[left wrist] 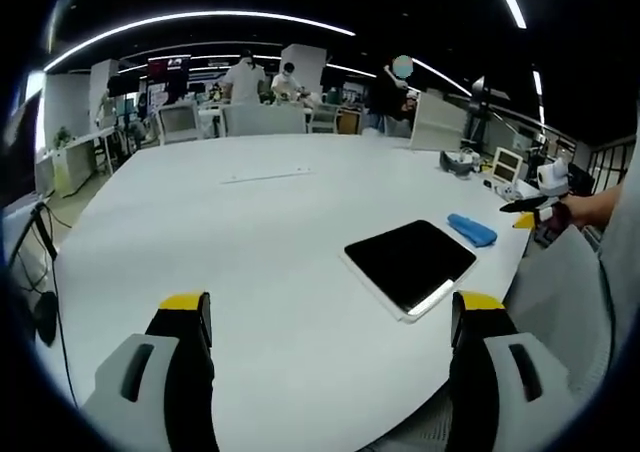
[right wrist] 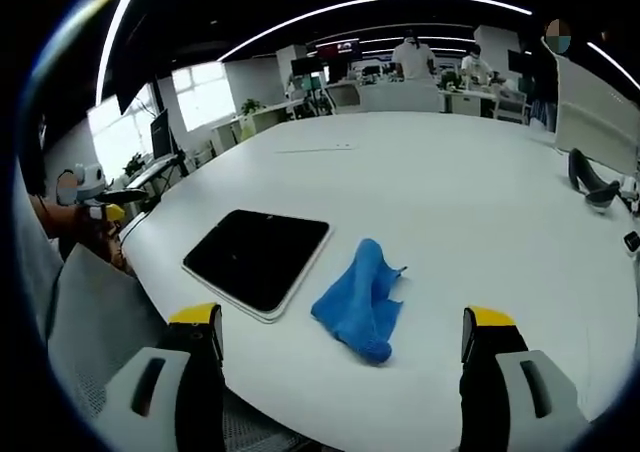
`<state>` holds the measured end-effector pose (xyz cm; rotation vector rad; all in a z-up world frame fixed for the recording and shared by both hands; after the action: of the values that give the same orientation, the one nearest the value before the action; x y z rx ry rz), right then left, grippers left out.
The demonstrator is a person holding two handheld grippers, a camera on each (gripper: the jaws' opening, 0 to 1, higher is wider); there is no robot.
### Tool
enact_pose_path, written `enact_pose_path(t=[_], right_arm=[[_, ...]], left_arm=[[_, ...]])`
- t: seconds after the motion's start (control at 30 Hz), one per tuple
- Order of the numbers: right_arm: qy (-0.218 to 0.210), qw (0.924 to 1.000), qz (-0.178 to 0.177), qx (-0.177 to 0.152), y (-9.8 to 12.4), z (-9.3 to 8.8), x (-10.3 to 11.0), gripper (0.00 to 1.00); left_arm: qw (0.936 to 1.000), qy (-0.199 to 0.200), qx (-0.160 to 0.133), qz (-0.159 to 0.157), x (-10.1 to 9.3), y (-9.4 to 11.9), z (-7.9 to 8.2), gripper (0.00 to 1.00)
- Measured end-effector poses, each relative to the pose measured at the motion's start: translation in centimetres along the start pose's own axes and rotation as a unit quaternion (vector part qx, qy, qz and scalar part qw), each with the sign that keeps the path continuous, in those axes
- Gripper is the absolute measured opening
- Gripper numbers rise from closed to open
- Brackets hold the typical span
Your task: Wipe the mirror surface with the cleaning cloth until all visible marks leave the cleaned area.
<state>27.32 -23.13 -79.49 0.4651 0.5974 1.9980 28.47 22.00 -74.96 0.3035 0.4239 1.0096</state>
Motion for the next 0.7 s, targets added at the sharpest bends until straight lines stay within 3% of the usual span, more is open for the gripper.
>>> enact_pose_path(t=[0.23,0.7], right_arm=[[-0.009,0.9999,-0.004,0.009,-0.19,-0.76,0.1,0.99],[-0.025,0.9996,-0.006,0.008,0.19,-0.53,-0.06,0.99]], left_arm=[[1.0,0.001,0.0,0.0,0.29,-0.03,0.02,0.99],[1.0,-0.001,0.001,-0.004,0.23,-0.14,0.12,0.99]])
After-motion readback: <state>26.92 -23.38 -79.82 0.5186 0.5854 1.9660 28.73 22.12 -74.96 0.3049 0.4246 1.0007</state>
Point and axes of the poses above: the point that each gripper's makers call its tool centre point, and the gripper's own axes: y roughly backward along the fingers, x roughly to its left, z roughly out of its top, the point moved 2 cm from there along y, roughly backward along the fingers, and after that the axes turned 5 degrees about y, right-handed, at the moved point
